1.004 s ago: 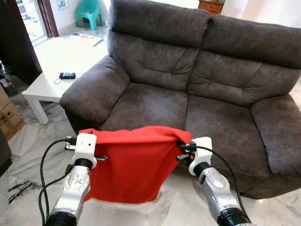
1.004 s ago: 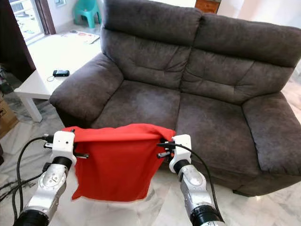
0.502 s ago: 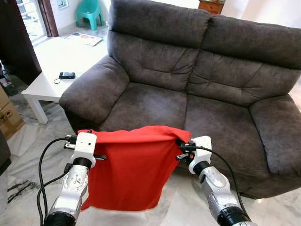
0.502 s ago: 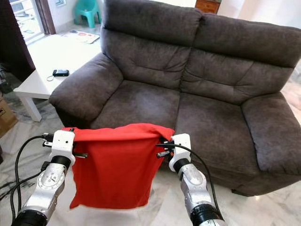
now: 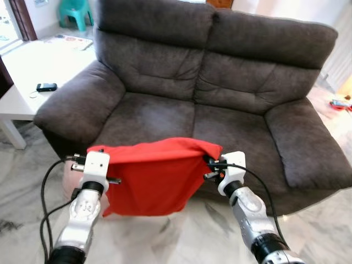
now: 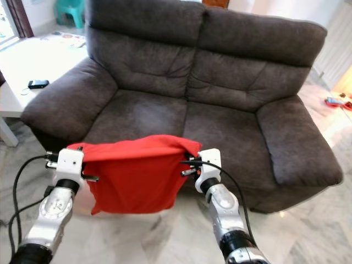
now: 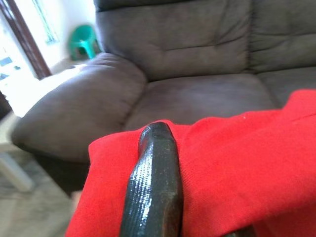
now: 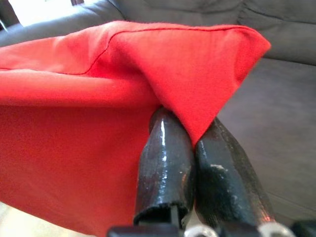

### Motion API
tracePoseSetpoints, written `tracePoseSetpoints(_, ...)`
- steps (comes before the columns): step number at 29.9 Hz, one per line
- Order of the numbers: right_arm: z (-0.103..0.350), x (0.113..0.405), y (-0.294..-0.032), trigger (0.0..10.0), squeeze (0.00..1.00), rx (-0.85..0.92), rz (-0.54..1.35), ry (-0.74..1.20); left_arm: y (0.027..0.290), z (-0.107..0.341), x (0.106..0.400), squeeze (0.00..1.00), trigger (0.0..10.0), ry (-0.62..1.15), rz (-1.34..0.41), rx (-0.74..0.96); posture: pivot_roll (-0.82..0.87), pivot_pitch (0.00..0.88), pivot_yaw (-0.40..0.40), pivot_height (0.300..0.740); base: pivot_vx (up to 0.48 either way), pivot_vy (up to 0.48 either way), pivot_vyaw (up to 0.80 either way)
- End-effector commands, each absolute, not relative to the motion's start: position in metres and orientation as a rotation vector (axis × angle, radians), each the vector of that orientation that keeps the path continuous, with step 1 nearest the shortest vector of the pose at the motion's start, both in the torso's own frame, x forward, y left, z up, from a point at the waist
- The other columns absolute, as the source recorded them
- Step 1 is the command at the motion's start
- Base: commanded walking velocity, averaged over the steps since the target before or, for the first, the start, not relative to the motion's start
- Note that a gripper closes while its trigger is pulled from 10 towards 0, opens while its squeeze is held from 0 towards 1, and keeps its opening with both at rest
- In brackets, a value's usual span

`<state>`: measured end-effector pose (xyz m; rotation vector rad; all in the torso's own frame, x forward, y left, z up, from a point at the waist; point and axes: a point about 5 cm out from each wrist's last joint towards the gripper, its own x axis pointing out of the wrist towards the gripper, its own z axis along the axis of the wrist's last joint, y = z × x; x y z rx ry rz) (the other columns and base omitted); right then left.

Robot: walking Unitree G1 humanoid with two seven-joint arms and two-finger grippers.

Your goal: Move the pillow to the sofa from floor

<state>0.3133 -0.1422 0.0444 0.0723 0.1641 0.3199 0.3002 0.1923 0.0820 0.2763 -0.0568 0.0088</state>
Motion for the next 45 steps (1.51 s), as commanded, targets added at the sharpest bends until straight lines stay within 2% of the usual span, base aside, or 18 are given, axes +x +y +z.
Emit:
tracePoseSetpoints(1, 0.0579, 0.3207, -0.1508, 10.0, 0.00, 0.071, 0.275, 0.092, 0.1977, 0.1017, 0.3053, 0.00, 10.0, -0.143, 0.026, 0.293, 0.11, 0.000, -0.139, 0.740, 0.000, 0.000, 0.00)
tracePoseSetpoints(7, 0.0584, 0.3222, -0.1518, 10.0, 0.00, 0.075, 0.265, 0.093, 0.1980, 0.1023, 0.3053, 0.00, 10.0, -0.143, 0.026, 0.292, 0.11, 0.000, -0.140, 0.740, 0.000, 0.000, 0.00)
tracePoseSetpoints(25, 0.0600, 0.3242, -0.1495, 10.0, 0.00, 0.074, 0.270, 0.086, 0.1964, 0.1023, 0.3053, 0.00, 10.0, -0.147, 0.017, 0.293, 0.11, 0.000, -0.139, 0.740, 0.000, 0.000, -0.45)
tracePoseSetpoints(36, 0.0627, 0.3255, -0.1499, 10.0, 0.00, 0.084, 0.264, 0.066, 0.1930, 0.1030, 0.3071, 0.00, 10.0, -0.154, 0.005, 0.297, 0.11, 0.000, -0.140, 0.740, 0.000, 0.000, 0.00)
tracePoseSetpoints(42, 0.0632, 0.3260, -0.1503, 10.0, 0.00, 0.083, 0.264, 0.065, 0.1925, 0.1033, 0.3078, 0.00, 10.0, -0.157, 0.001, 0.299, 0.10, 0.000, -0.138, 0.740, 0.000, 0.000, -0.80)
tracePoseSetpoints(45, 0.0637, 0.3261, -0.1504, 10.0, 0.00, 0.081, 0.259, 0.058, 0.1913, 0.1043, 0.3089, 0.00, 10.0, -0.160, -0.001, 0.297, 0.11, 0.000, -0.136, 0.740, 0.000, 0.000, 0.00)
